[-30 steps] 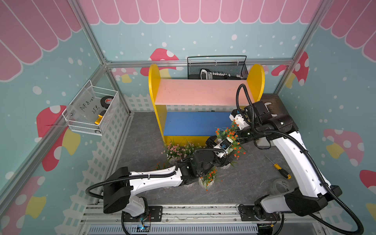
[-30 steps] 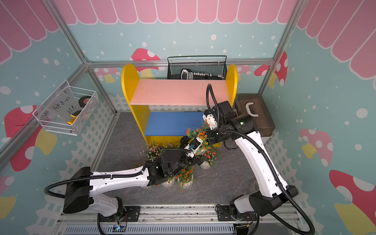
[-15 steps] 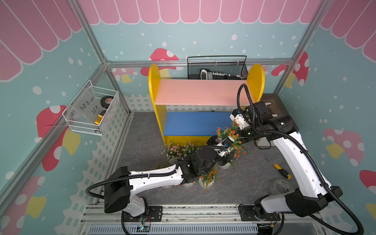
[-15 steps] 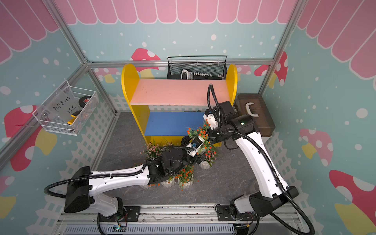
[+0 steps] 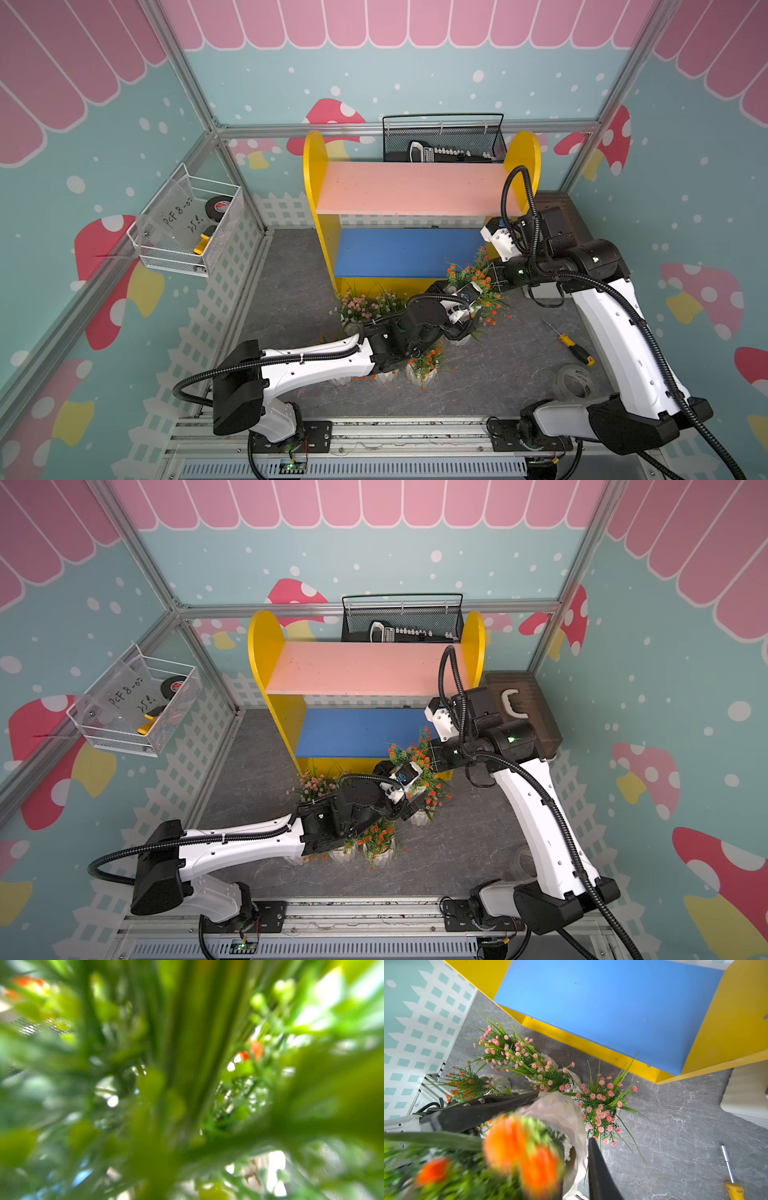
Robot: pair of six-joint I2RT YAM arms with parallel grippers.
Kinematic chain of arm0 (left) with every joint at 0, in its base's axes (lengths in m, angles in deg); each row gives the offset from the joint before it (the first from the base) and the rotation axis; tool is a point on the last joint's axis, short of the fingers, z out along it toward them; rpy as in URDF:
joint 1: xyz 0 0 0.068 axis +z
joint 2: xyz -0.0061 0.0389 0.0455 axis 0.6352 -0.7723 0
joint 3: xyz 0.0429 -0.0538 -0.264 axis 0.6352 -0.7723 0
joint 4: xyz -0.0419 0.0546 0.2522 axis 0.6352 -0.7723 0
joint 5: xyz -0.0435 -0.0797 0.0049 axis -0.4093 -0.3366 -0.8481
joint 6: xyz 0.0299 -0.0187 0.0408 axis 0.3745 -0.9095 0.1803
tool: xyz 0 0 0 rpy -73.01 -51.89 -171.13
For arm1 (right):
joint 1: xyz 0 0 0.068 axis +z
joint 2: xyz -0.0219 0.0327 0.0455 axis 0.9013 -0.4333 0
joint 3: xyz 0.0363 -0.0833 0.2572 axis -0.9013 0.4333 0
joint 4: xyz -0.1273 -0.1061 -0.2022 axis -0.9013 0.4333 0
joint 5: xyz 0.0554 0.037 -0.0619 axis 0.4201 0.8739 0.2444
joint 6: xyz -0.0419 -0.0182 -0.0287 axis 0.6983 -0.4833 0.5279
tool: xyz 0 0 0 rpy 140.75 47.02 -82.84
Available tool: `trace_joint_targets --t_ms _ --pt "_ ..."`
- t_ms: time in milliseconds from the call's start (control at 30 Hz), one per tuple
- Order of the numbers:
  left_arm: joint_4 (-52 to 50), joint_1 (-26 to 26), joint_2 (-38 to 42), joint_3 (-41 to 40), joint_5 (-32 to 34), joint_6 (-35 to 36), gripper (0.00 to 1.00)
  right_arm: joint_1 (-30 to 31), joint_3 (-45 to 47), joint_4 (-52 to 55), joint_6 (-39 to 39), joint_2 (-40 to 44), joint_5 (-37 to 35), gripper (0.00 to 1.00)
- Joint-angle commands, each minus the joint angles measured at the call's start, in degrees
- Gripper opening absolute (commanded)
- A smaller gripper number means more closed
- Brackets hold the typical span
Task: Place the baby's breath potted plants on the rack by color
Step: Pick up the baby's breath potted plant from the center of the board.
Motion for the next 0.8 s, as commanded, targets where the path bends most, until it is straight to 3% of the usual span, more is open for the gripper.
trace_joint_targets --t_ms 0,233,767 --pt "1.91 -0.1 1.72 2.56 -0.84 0.2 0.45 -0.98 -0.59 -1.02 0.87 1.38 1.44 0.22" --pt "-5.65 0.37 3.09 7.05 0.13 -0.92 0.4 -5.02 1.98 -1.32 1.26 3.73 -1.06 0.28" --pt "-21.97 3.34 5.66 23.79 -1.14 -2.35 0.4 -11.14 20.67 -10.47 -1.15 13.04 -3.33 0.36"
